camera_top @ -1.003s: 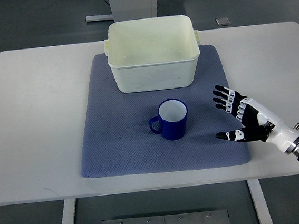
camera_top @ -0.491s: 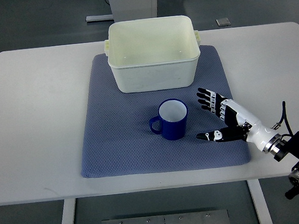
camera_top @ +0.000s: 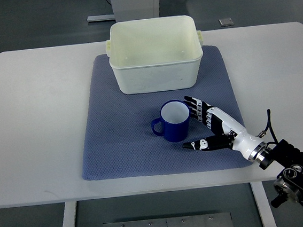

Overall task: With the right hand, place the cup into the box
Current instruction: 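Close the right hand fingers around the blue mug's body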

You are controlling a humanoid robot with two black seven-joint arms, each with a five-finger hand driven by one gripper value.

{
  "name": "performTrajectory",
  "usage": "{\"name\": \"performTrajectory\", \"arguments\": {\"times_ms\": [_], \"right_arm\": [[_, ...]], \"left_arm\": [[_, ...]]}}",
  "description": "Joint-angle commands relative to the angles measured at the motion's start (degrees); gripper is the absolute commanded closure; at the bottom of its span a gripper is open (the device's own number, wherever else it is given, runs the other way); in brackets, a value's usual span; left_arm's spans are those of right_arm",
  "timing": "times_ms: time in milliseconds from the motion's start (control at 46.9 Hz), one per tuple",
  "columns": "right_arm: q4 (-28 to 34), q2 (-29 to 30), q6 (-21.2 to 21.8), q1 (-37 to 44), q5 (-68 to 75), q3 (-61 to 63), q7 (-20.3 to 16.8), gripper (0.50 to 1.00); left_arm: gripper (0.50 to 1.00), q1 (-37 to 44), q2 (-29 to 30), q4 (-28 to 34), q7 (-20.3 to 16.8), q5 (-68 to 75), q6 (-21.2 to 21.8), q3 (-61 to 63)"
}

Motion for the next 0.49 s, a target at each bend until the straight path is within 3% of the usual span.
{"name": "performTrajectory", "arguments": {"times_ms": [0, 470], "right_arm": [[-0.45, 0.67, -1.03, 0.64, 0.00, -0.55, -0.09, 0.500], [-5.28, 5.68, -4.46, 3.28, -0.09, -1.43, -1.59, 0.500]], "left_arm": [[0.500, 0.00, 0.00, 0.03, -0.01, -0.08, -0.01, 0.00], [0.500, 0.00, 0.00, 0.03, -0.01, 0.01, -0.01, 0.00]]}}
